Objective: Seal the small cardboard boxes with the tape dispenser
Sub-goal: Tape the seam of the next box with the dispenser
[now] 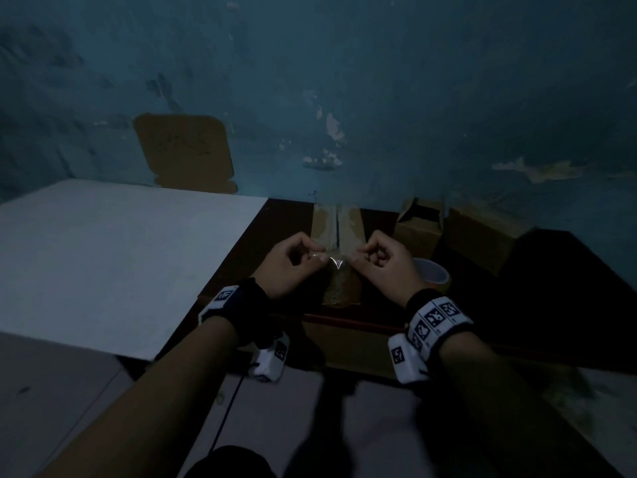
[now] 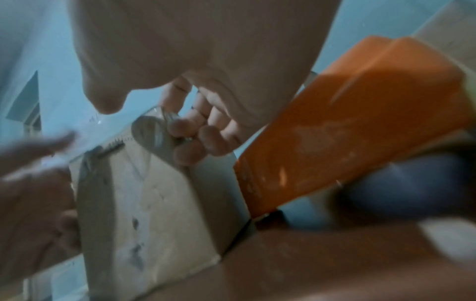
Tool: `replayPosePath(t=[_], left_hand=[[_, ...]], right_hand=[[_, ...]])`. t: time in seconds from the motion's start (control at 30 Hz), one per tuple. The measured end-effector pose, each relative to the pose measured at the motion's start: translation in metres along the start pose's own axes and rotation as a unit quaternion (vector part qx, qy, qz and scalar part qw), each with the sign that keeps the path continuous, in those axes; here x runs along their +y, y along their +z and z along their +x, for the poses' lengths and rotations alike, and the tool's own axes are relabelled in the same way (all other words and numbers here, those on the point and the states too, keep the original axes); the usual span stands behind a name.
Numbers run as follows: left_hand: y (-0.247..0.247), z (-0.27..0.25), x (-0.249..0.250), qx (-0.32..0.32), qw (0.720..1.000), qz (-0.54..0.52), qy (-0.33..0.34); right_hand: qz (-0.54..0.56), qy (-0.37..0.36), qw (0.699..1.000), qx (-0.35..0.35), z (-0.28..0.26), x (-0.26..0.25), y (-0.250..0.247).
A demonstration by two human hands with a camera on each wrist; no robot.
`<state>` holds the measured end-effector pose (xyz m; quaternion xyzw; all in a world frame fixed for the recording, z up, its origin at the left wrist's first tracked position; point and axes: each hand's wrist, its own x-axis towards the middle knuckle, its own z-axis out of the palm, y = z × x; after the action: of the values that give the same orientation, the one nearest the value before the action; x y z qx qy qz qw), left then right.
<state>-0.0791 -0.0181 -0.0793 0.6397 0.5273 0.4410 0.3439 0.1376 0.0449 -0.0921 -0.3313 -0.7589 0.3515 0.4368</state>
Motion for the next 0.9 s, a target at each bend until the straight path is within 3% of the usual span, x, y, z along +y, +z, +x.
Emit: replayPosePath(t=[0.27,0.67,0.9], left_hand=[[0.006,0.002,-0.016,0.031,0.997,0.023,0.062],[0.027,0.003,-0.004,0.105,0.991,0.023,0.073],[0.009,0.003,-0.01,0.015,0.997,-0.055,0.049]], right_hand=[[-0.022,-0.003,1.0,0.019,-0.003,0.009,0.002],[-0.083,-0.002,0.994,0.072,-0.005,0.002,0.013],[-0.014,0.01,1.0,0.004,-0.007,0.008,-0.002]])
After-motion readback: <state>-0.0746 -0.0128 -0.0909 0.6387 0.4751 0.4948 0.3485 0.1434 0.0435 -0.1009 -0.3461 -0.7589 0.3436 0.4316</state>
